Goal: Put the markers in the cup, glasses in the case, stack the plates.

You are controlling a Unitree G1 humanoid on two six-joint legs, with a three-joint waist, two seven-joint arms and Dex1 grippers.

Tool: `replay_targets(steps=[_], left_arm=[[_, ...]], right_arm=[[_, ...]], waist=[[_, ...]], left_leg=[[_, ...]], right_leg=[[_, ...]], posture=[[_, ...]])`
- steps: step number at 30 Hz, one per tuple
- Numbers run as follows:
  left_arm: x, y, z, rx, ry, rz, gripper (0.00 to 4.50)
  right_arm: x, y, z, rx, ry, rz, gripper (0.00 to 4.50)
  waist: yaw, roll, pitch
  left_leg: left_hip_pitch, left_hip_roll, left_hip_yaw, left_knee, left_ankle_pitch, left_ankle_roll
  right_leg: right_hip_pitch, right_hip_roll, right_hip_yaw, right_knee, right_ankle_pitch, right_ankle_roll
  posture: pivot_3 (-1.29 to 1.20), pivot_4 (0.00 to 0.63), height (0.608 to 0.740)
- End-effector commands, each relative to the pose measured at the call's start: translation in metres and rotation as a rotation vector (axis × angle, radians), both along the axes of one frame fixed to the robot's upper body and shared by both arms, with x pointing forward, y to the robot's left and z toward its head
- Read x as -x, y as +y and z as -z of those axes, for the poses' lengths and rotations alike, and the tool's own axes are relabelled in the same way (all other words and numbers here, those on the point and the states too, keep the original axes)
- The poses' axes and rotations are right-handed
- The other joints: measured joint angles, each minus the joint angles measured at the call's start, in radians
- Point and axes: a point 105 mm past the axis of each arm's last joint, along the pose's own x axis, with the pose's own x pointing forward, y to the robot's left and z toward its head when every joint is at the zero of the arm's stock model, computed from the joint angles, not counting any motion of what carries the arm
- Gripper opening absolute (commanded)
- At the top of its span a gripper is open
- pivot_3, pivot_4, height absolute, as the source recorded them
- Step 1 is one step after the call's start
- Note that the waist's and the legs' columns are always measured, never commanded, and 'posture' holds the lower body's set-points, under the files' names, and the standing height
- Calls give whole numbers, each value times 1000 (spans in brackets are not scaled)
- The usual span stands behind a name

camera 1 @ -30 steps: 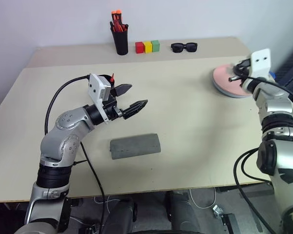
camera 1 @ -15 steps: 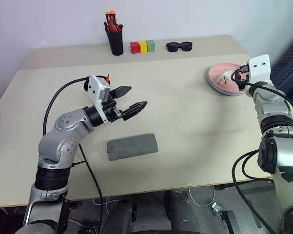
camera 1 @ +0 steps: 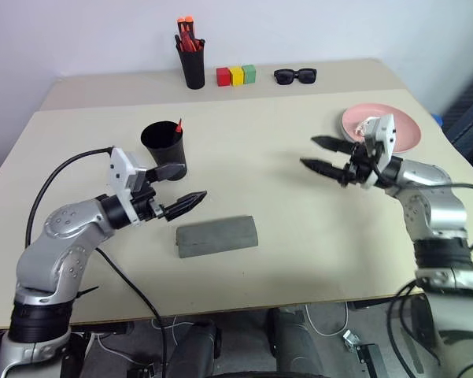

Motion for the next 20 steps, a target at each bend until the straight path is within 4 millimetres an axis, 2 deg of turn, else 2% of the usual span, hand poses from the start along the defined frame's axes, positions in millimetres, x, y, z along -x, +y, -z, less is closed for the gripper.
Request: replay_targets(steps=[1, 3, 4, 8, 11, 15, 20], left_arm=[[16, 17, -7, -55, -72, 11, 4500], [19, 21, -6, -63, -77, 20, 4500], [19, 24, -5, -69, -77, 16, 4500], [13, 33, -2, -88, -85, 3, 4500], [7, 28, 0, -86, -95, 21, 4500], [0, 18, 4, -77, -113, 38, 4500], [-4, 19, 10, -70, -128, 20, 4500]], right_arm=[[40, 23, -19, 16, -1, -185, 3552], [47, 20, -19, 31, -10, -184, 4296], [49, 18, -18, 41, -19, -172, 4408], [59, 20, -11, 75, -33, -150, 4408], [63, 15, -7, 94, -18, -137, 4408], [57, 2, -9, 120, -31, -80, 4408], [52, 2, -13, 157, -60, -70, 4408]], waist=[[1, 0, 0], [6, 0, 0], [9, 0, 0], [17, 0, 0], [13, 0, 0], [12, -1, 0], [8, -1, 0]], left_leg=[[0, 0, 0, 0, 0, 0], [1, 1, 0, 0, 0, 0], [1, 1, 0, 0, 0, 0], [1, 0, 0, 2, 0, 0], [1, 0, 1, 2, 0, 0], [1, 0, 1, 2, 0, 0], [1, 1, 1, 2, 0, 0]], right_leg=[[0, 0, 0, 0, 0, 0], [0, 0, 0, 1, 0, 0], [1, 0, 0, 0, 0, 0], [3, 0, 0, 0, 0, 0], [3, 0, 0, 0, 0, 0], [3, 0, 0, -1, 0, 0], [2, 0, 0, -1, 0, 0]], posture=[[0, 150, 740], [0, 150, 740], [0, 150, 740], [0, 150, 740], [0, 150, 740], [0, 150, 740], [0, 150, 740]])
